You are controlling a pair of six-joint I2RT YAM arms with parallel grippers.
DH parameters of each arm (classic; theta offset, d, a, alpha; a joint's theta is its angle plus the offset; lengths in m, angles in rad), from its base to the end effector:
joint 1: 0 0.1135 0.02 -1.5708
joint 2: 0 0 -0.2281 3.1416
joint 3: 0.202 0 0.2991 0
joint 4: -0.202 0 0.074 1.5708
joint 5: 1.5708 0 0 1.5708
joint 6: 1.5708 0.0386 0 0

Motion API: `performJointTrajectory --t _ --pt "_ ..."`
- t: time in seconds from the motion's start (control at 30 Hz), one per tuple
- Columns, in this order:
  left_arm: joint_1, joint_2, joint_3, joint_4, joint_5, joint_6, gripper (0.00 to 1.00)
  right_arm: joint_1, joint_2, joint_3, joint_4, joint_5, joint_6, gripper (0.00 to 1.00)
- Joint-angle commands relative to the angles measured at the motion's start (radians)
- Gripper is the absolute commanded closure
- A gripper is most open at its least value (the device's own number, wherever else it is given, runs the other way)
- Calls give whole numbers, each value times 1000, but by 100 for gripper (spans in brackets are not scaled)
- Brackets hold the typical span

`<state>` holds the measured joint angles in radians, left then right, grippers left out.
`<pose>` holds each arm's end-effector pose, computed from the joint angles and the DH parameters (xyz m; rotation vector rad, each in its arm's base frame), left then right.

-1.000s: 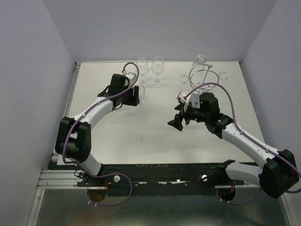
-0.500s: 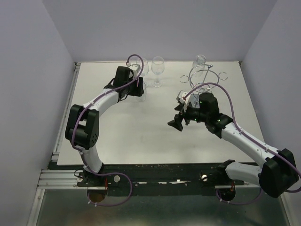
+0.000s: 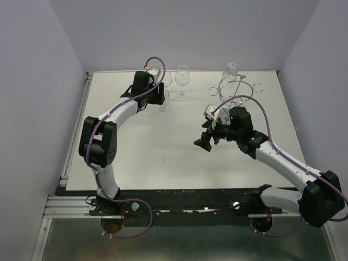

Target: Take the wine glass off the wine glass rack

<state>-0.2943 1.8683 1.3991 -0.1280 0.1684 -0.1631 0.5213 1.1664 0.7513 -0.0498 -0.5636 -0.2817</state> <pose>0.4460 -0.1419 0.1896 0.2412 2.1791 -0.4429 0.2654 0.1762 0.2121 -1.1110 1.7020 0.7227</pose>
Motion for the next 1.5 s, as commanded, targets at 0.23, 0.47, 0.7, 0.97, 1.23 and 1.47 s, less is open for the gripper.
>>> performJointTrajectory --t 0.23,0.47,0.7,0.97,1.23,1.47 --pt "9 -223 -98 -24 29 5 32 -6 9 279 -131 -4 -71 0" --pt "9 -418 -215 -30 101 92 31 -58 67 627 -295 138 55 4" --pt "0 -494 -259 -13 215 125 31 -234 196 876 -488 298 89 14" --pt "-11 -531 -324 28 218 93 31 -329 237 898 -594 382 91 27" --pt "-28 -584 -391 38 211 74 31 -340 328 944 -624 459 130 36" --pt "-37 -613 -420 27 204 83 31 -356 407 1014 -621 495 159 42"
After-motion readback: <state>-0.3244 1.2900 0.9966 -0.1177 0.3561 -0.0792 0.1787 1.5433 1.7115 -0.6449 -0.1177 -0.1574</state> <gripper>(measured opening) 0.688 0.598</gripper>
